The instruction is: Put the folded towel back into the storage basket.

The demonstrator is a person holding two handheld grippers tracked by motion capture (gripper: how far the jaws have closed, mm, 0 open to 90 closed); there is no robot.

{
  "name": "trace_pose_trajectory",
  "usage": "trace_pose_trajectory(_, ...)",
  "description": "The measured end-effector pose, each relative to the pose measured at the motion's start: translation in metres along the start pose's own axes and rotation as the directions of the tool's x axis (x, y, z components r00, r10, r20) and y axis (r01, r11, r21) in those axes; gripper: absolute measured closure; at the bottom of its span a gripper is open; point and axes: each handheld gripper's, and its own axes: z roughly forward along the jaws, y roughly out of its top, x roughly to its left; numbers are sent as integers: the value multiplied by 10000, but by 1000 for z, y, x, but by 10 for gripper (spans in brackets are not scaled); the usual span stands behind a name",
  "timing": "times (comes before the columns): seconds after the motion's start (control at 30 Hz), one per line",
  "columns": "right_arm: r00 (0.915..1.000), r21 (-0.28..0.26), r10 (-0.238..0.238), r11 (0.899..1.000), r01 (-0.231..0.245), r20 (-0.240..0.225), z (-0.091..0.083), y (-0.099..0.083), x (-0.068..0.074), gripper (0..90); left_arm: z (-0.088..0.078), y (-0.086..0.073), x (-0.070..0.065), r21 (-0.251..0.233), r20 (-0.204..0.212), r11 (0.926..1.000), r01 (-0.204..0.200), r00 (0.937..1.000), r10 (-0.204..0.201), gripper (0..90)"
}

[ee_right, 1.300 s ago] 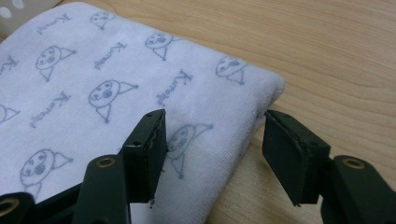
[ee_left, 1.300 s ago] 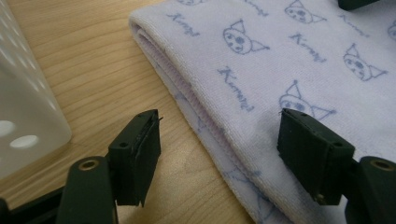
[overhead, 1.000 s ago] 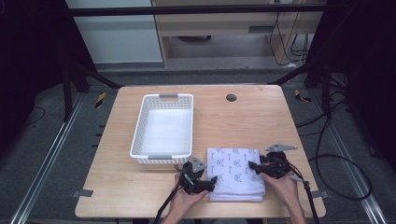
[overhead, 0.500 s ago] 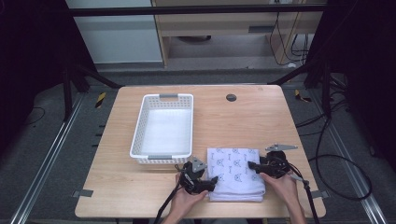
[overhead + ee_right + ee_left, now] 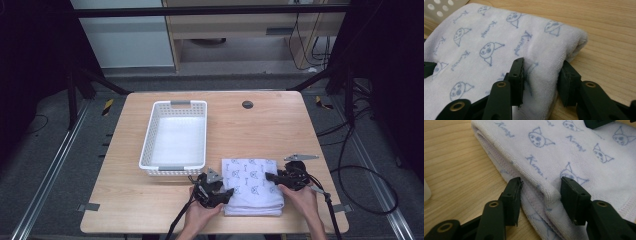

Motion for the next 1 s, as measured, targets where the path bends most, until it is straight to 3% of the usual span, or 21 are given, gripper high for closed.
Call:
trace_pose_trajectory(0.27,10000,-39,67,10000,-67,-7,0,0,2,654,0,0,-2,-15,136,9996,271,9995,-270,619)
trace_pose_trajectory(0.43,9999,-45,115,9999,-115,4,-1,0,2,668,-1,0,-6,-98,-48,9997,217,9998,-217,675)
trace_pose_trajectory(0.83,9999,-162,-31,9999,33,163,-5,3,5,723,-6,0,-5,-414,207,9982,441,9988,-433,727)
trace_pose_trajectory(1.0,10000,-319,57,9995,-59,-76,-13,5,8,734,-12,1,-6,-560,350,9973,467,9984,-448,730)
